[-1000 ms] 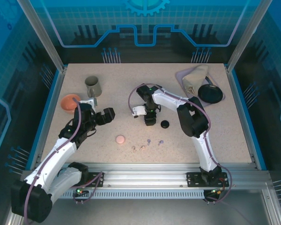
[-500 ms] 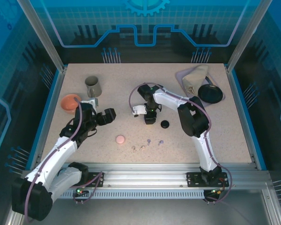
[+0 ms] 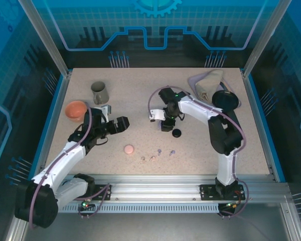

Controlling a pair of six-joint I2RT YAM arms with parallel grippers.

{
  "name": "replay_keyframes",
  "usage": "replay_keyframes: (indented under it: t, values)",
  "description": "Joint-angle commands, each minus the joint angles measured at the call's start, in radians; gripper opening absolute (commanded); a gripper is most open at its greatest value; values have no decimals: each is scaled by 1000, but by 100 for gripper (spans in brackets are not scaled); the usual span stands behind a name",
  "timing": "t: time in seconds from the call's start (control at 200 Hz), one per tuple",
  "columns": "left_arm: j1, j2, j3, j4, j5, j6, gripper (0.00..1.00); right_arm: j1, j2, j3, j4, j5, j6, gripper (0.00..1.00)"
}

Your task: Insert the wireless bluetooth earbuds into the charging case

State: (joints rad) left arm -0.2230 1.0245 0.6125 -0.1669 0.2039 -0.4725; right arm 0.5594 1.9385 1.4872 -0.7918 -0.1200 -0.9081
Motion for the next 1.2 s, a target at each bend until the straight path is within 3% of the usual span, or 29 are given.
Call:
replay_keyframes:
  t: [0.0,0.235,0.33,0.53,1.005,1.196]
  values:
    - [14,19,20,114,157,-36,97,-21,-123,-65,71,-76,51,50]
    - [7,143,66,350,485,-171,93,-31,-298,-162,138,-173,98,49]
    - [-30,207,109,413,570,-216,92,-29,-339,-179,158,-203,118,49]
    - [-139,300,205,409,578,-218,91,-13,-400,-208,192,-209,140,49]
    - [-242,502,325,437,590,-294,79,-4,-440,-228,222,-226,156,48]
    - [-246,531,334,449,608,-308,61,-9,-434,-228,218,-234,151,48]
